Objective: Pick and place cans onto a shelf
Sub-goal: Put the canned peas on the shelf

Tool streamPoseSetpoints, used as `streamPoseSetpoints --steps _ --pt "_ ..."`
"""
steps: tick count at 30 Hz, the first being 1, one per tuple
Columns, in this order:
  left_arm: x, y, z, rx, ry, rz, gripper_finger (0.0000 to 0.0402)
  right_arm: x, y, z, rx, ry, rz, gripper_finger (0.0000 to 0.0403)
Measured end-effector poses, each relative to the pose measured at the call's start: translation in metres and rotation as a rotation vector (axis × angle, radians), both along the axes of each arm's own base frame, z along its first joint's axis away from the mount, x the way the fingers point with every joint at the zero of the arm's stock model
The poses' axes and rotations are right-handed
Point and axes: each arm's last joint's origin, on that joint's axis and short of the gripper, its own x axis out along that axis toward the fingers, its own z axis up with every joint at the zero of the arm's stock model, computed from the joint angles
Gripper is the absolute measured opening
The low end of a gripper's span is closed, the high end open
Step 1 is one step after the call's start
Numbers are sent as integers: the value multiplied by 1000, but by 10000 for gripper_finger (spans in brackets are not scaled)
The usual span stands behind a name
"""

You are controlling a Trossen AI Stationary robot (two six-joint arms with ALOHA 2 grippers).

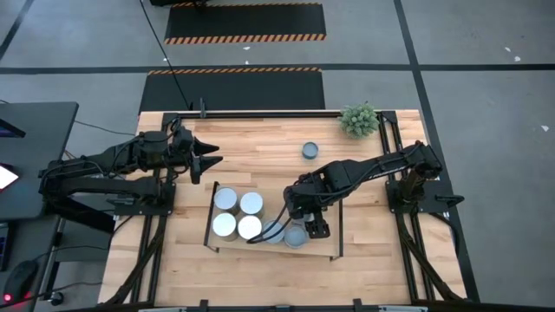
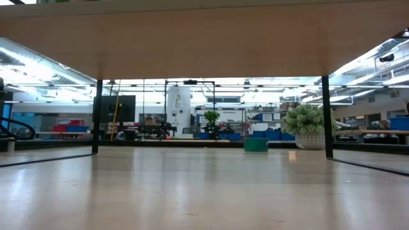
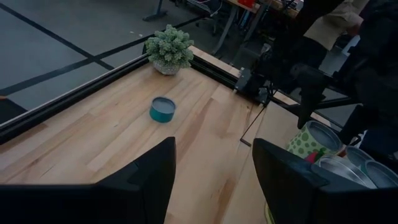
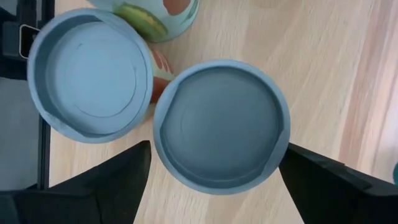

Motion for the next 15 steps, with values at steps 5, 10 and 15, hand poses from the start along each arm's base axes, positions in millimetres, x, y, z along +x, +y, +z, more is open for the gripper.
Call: streamPoseSetpoints --steps 5,10,15 --pt "0 0 0 0 0 0 220 -2 0 0 12 22 6 351" --pt "0 0 0 2 1 0 220 -4 1 -1 32 52 14 351" --pt "0 0 0 2 1 -1 220 -9 -1 -2 10 95 57 351"
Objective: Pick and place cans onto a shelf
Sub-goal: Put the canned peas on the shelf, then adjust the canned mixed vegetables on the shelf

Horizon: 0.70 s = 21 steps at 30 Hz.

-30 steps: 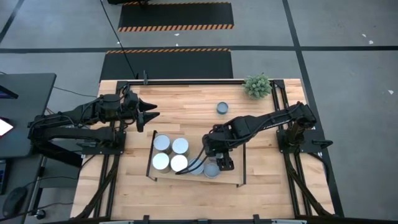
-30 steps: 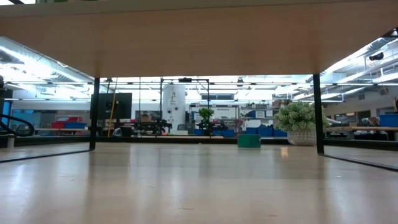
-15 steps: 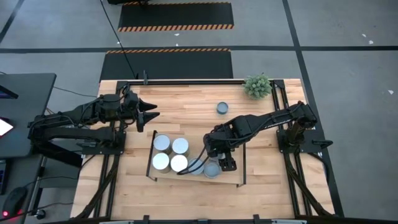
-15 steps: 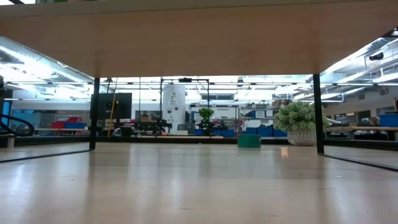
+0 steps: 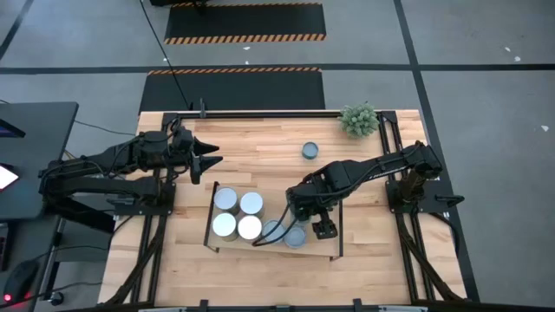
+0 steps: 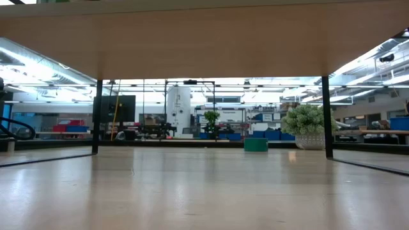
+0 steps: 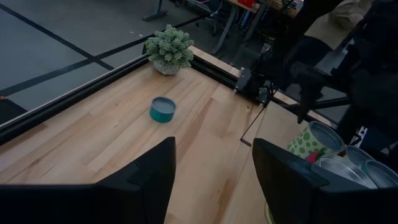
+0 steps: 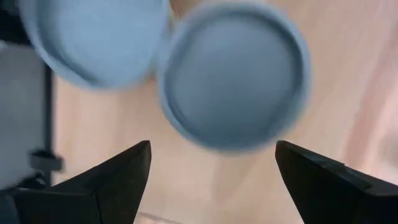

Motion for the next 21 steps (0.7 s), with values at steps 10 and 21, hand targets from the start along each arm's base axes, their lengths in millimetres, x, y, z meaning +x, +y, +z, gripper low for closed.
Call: streamPoseSetpoints --steps 10,21 --pt "0 0 0 -3 0 1 220 5 -55 4 -94 -7 -48 350" --pt "0 0 0 7 4 -2 220 3 -147 20 -121 -139 -220 350"
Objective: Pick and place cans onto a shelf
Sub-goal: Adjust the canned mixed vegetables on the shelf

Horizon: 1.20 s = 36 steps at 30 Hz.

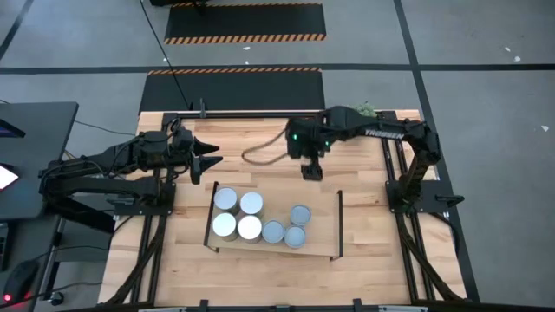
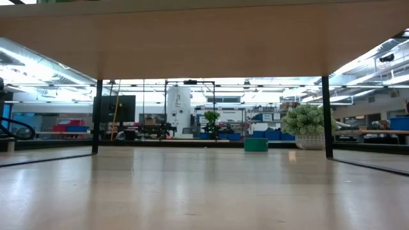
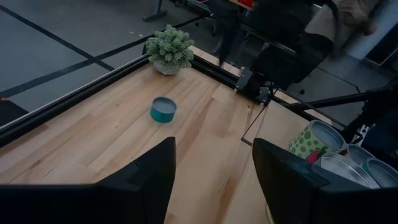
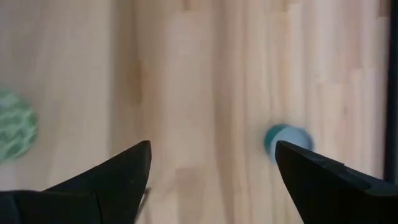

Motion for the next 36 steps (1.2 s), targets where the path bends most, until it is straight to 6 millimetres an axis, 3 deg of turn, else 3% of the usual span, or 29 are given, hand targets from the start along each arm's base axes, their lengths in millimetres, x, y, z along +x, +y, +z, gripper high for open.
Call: streamPoseSetpoints --steps 5,10,17,26,36 --pt "0 0 0 10 3 -3 220 2 -27 3 19 -81 -52 350" --pt "0 0 0 38 12 -11 220 2 -29 3 63 -91 -86 350" --pt "0 0 0 37 12 -11 220 12 16 4 117 -117 -39 350" --pt "0 0 0 37 11 -11 220 27 80 12 206 -271 -47 350" --pt "0 0 0 37 15 -12 220 23 138 20 144 -378 -64 350"
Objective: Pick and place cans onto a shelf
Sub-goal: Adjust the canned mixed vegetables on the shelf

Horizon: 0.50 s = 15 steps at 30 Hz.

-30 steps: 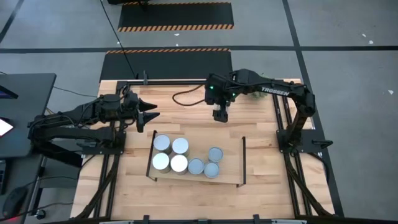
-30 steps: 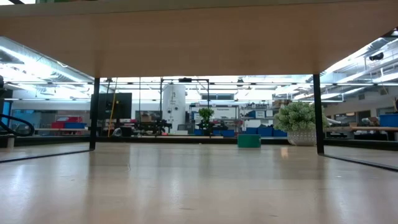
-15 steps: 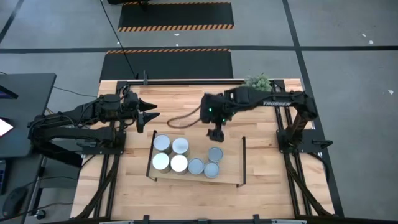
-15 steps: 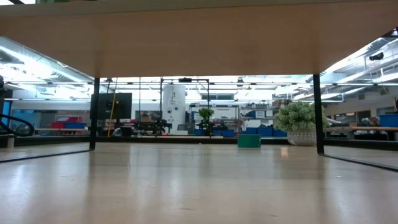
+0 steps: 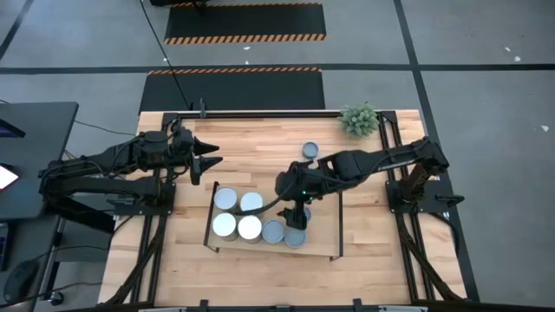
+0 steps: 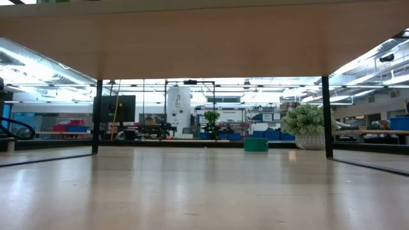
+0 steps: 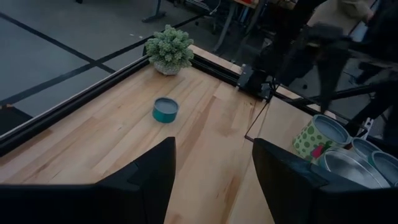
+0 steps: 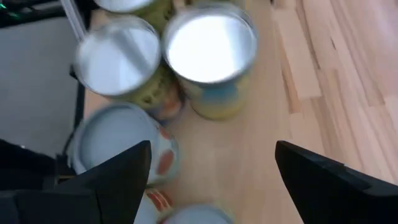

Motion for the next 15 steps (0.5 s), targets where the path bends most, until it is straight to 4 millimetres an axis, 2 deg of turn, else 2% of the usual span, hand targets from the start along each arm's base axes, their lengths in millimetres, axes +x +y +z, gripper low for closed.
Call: streamPoseSetpoints --steps 10,15 --pt "0 0 0 0 5 0 220 -5 39 6 -34 -103 50 351" --pt "0 0 -1 0 6 -1 220 -6 58 1 -75 -149 60 360"
